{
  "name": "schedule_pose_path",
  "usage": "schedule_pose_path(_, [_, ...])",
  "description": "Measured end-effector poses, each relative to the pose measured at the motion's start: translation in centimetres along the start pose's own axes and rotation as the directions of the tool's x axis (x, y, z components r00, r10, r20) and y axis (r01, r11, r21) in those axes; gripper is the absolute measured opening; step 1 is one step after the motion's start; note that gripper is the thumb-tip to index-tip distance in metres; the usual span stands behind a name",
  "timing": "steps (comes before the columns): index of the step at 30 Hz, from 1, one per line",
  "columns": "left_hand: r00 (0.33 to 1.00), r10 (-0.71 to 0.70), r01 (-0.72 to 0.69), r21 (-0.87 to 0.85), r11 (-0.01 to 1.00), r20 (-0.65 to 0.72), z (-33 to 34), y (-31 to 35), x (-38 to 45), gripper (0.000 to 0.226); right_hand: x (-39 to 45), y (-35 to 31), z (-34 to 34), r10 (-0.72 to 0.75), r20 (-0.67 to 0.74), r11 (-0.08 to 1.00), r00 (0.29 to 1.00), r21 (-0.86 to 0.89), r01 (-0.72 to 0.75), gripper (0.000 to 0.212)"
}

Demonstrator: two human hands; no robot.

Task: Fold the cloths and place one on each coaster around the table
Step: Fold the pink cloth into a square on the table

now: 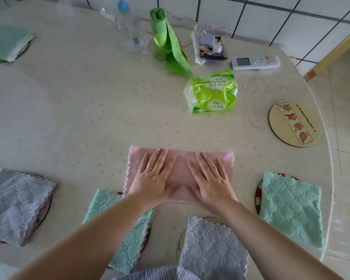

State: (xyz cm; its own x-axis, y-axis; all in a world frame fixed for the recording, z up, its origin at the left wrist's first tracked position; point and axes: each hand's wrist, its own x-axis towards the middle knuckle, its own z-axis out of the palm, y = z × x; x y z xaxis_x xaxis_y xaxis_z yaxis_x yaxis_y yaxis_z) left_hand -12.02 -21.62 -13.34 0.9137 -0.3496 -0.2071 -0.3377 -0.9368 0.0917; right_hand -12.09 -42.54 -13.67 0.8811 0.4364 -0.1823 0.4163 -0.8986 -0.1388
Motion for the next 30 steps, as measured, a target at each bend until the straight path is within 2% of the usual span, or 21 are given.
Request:
schedule_pose_path(6, [0.991,0.119,-0.123,0.059,0.991,0.065,-0.8,-2.6,-0.8,0.072,-1.3,2.8,-0.3,-0.009,0.032,0.999,0.999,-0.035,0.01,0.065])
schedule_pose_path(8, [0.986,0.151,-0.154,0.046,0.987,0.065,-1.7,-2.4,-1.0,0.067,-1.1,3.0,-0.7,-0.027,-0.002,1.0,1.0,-0.001,0.027,0.063])
schedule_pose_path(10, [0.969,0.241,-0.238,-0.061,0.969,0.054,-2.2,-1.3,-1.4,0.047,-0.1,2.9,-1.5,-0.005,-0.074,0.994,0.997,0.108,0.013,0.05])
schedule_pose_path(12, [0.937,0.347,-0.351,-0.159,0.923,-0.051,-2.5,0.2,-1.8,0.026,1.6,2.6,-2.4,0.072,-0.172,0.97,0.982,0.241,-0.028,0.026])
schedule_pose_path(14, [0.924,0.368,-0.382,-0.233,0.894,-0.102,-2.6,1.4,-2.2,0.017,3.7,1.8,-3.6,0.16,-0.198,0.938,0.967,0.336,-0.086,0.017])
schedule_pose_path(18, [0.951,0.3,-0.309,-0.272,0.911,-0.073,-1.9,2.2,-2.7,0.015,6.9,0.2,-5.1,0.14,-0.02,0.923,0.99,0.364,-0.123,0.024])
schedule_pose_path(22, [0.955,0.29,-0.296,-0.257,0.92,-0.061,-1.5,2.0,-3.2,0.02,8.5,-0.5,-5.4,0.16,0.083,0.892,0.984,0.415,-0.181,0.016])
schedule_pose_path(27, [0.955,0.28,-0.295,-0.236,0.926,-0.096,-1.2,2.3,-3.4,0.024,9.7,-0.8,-5.7,0.151,0.199,0.931,0.968,0.302,-0.208,0.008])
schedule_pose_path(30, [0.957,0.279,-0.289,-0.221,0.931,-0.075,-1.5,2.3,-3.0,0.023,9.9,-0.9,-5.8,0.139,0.206,0.942,0.969,0.275,-0.194,0.009])
